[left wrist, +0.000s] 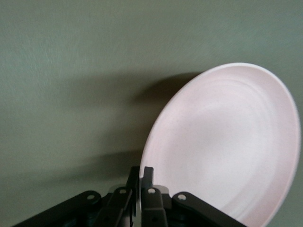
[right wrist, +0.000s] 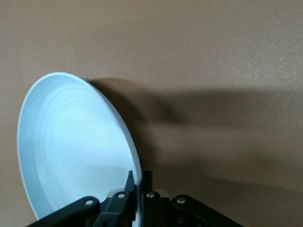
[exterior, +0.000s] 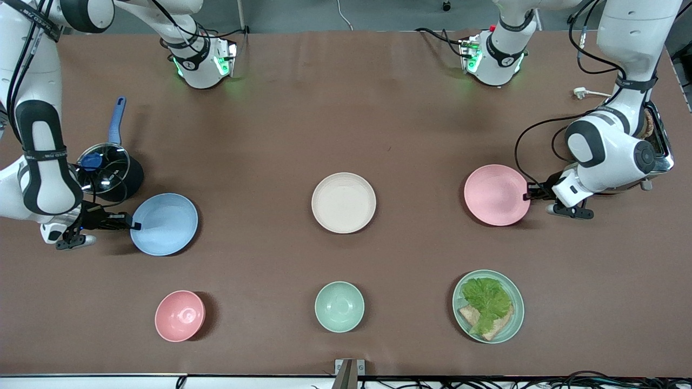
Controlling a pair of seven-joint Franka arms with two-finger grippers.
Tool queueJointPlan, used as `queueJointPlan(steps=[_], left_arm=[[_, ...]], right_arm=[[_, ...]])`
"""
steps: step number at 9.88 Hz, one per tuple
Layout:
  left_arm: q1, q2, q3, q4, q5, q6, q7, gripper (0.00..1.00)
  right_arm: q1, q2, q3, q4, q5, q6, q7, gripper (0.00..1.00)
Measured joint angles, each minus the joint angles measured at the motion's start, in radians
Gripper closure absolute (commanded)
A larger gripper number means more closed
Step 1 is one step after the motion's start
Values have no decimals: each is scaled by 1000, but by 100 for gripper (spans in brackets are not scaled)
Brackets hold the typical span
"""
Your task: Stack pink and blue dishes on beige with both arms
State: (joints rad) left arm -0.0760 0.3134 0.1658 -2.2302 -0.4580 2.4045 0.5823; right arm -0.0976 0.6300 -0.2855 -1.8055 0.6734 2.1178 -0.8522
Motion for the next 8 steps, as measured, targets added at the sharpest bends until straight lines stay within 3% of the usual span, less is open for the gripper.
queueJointPlan(steps=[2,4,6,8], left_arm=[[3,-69,-85,51,-1,-87,-96,100],[-2,-89,-245,90,0,-96,-325,100],[-10,-50,-393,125,8,-70,-547,100],[-16,35,-524,155,104,58,-802,99]], right_arm=[[0,-22,-25,34,-36,-82,61,99],[10,-107,-27,65,-130,-210,241,99],[50,-222,-24,100,-204,-344,449,99],[99,-331,-9,107,-223,-427,616,99]])
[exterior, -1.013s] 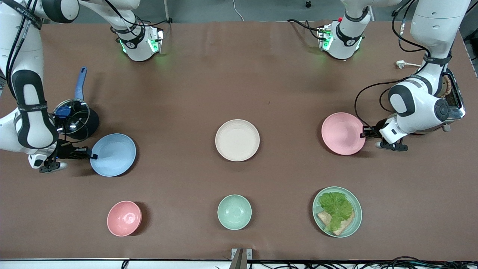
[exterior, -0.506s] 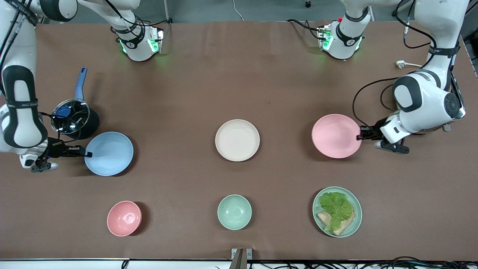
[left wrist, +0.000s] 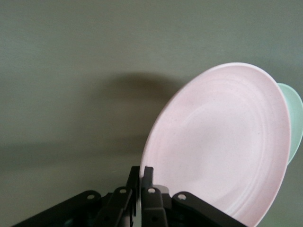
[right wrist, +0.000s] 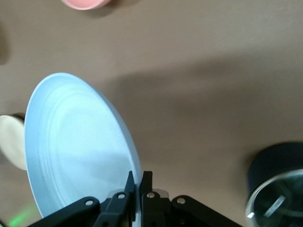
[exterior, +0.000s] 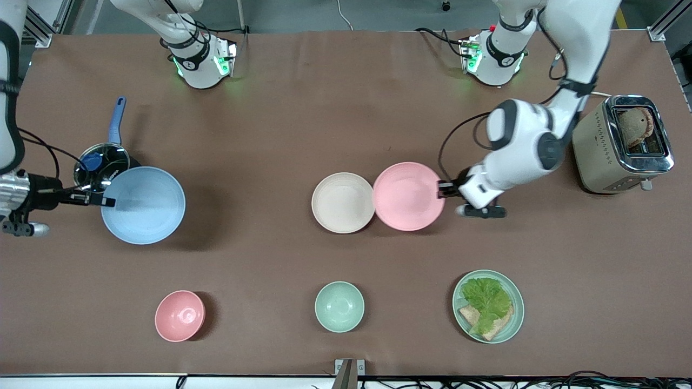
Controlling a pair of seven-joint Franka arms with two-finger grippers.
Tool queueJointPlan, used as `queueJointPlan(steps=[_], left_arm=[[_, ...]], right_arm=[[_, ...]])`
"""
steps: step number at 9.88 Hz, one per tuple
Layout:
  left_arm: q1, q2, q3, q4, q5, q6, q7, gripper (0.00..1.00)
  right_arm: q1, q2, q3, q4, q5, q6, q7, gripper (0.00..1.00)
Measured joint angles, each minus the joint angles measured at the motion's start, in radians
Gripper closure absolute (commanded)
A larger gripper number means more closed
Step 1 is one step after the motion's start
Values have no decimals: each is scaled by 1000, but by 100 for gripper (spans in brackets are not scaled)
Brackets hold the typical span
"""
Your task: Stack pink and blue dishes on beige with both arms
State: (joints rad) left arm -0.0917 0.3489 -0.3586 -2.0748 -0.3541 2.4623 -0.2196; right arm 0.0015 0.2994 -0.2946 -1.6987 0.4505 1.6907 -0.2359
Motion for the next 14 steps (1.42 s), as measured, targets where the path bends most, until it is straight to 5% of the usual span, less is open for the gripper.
queueJointPlan(steps=[2,5,6,8,9,11,14], left_arm=[[-17,105,-89,50,185,81,-282,99],[-34,177,-169,97,454,91,-614,91],[-51,183,-176,104,519,91,-697,78],[-74,199,-192,123,633,91,-856,13],[-81,210,-198,134,677,91,-899,0],[-86,202,-200,152,713,78,-919,0],[-42,71,-180,173,723,-147,-738,0]], right_arm=[[10,-92,87,-46,-21,-19,170,99],[20,-165,322,-121,-75,28,502,99],[23,-168,399,-143,-94,78,579,99],[25,-172,520,-235,-110,240,671,99],[25,-172,558,-291,-114,315,700,99],[24,-168,597,-373,-115,430,716,99],[25,-57,722,-417,-115,689,832,99]])
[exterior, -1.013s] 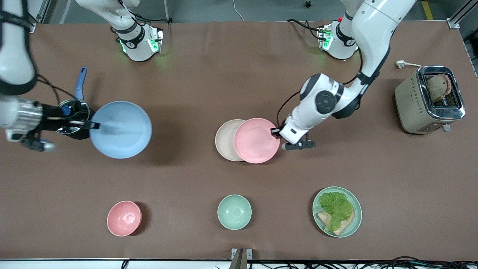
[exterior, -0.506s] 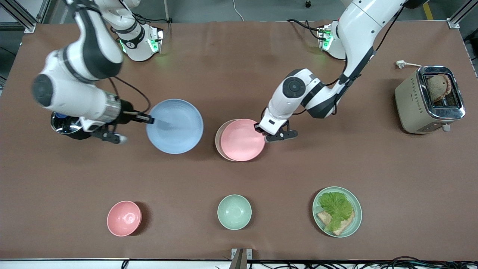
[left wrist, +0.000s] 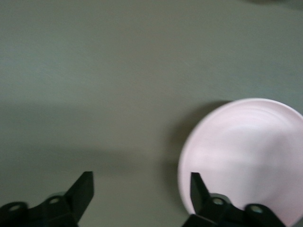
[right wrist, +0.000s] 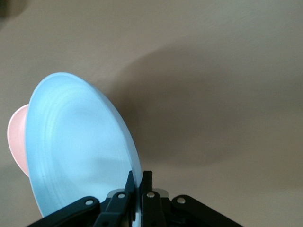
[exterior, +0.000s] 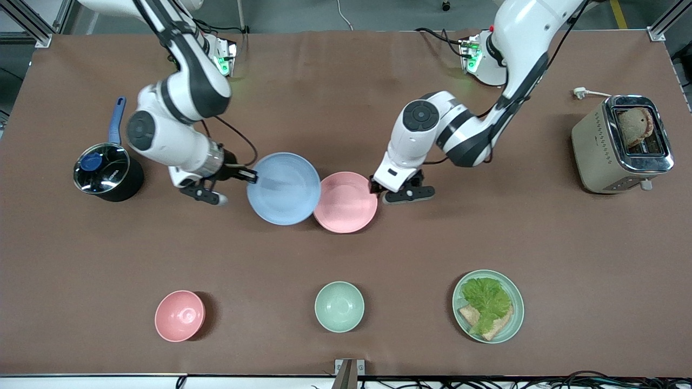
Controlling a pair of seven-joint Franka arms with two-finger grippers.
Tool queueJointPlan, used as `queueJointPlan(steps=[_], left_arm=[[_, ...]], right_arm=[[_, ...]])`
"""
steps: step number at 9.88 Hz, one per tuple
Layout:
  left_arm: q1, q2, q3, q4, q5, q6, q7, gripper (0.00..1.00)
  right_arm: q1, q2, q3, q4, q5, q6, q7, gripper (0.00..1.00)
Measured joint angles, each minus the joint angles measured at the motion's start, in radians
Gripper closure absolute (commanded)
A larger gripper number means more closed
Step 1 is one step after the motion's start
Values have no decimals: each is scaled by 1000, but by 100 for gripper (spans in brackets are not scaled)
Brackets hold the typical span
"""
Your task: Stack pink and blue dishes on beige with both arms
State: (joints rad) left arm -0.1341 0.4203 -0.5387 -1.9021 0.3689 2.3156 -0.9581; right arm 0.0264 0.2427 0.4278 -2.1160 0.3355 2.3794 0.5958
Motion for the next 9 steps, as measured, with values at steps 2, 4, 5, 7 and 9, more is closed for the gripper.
queueJointPlan(steps=[2,4,5,7,9], left_arm=[[19,-122,88,3,-15,-95,196,0],[29,-226,210,7,-126,-121,446,0],[35,-279,264,11,-171,-162,560,0],[38,-389,362,25,-216,-255,710,0],[50,-478,425,83,-265,-400,780,0]], right_arm=[[6,97,74,1,0,152,56,98],[38,144,90,2,0,223,75,97],[55,151,96,3,0,240,88,97],[73,160,101,3,0,276,111,96],[88,185,102,4,0,312,134,92]])
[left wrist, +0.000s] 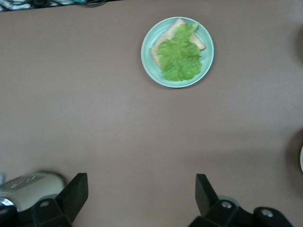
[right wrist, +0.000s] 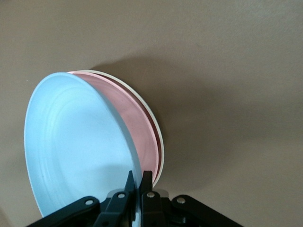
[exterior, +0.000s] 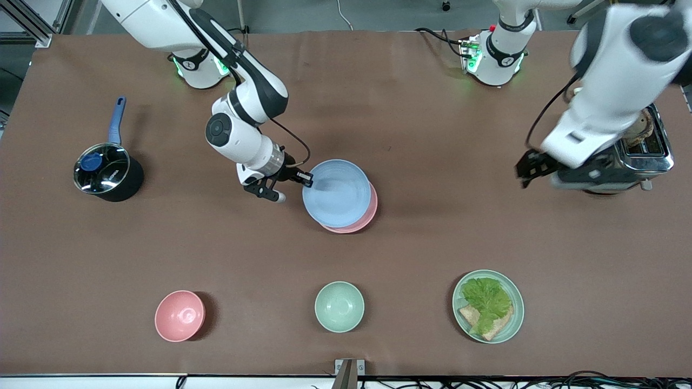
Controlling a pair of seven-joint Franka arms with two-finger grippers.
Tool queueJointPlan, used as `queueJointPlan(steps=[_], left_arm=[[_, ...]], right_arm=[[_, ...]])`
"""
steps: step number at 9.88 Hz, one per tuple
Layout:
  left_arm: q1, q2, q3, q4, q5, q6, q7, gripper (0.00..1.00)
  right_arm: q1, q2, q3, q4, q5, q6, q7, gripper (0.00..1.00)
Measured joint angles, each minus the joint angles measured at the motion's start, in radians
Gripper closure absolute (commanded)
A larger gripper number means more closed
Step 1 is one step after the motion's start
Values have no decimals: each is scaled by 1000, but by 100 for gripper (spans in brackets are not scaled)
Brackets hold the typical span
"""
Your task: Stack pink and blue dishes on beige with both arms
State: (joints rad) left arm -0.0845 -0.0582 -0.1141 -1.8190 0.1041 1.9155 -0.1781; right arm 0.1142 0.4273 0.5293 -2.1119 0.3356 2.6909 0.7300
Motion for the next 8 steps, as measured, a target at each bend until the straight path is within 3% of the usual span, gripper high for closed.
queueJointPlan(steps=[1,2,3,6,8], left_arm=[[14,-18,6,60,-23,-88,17,0],[24,-20,7,133,-47,-175,31,0],[37,-18,8,208,-76,-262,43,0],[53,-14,56,344,-130,-416,60,0],[58,-9,80,351,-140,-447,70,0]], right_arm=[[-1,11,-1,2,0,8,1,83],[-2,18,-3,7,0,9,1,51],[-3,24,-4,13,0,10,1,1],[-6,14,-4,39,-2,-7,0,0],[-56,-108,-7,74,-75,-206,2,0]])
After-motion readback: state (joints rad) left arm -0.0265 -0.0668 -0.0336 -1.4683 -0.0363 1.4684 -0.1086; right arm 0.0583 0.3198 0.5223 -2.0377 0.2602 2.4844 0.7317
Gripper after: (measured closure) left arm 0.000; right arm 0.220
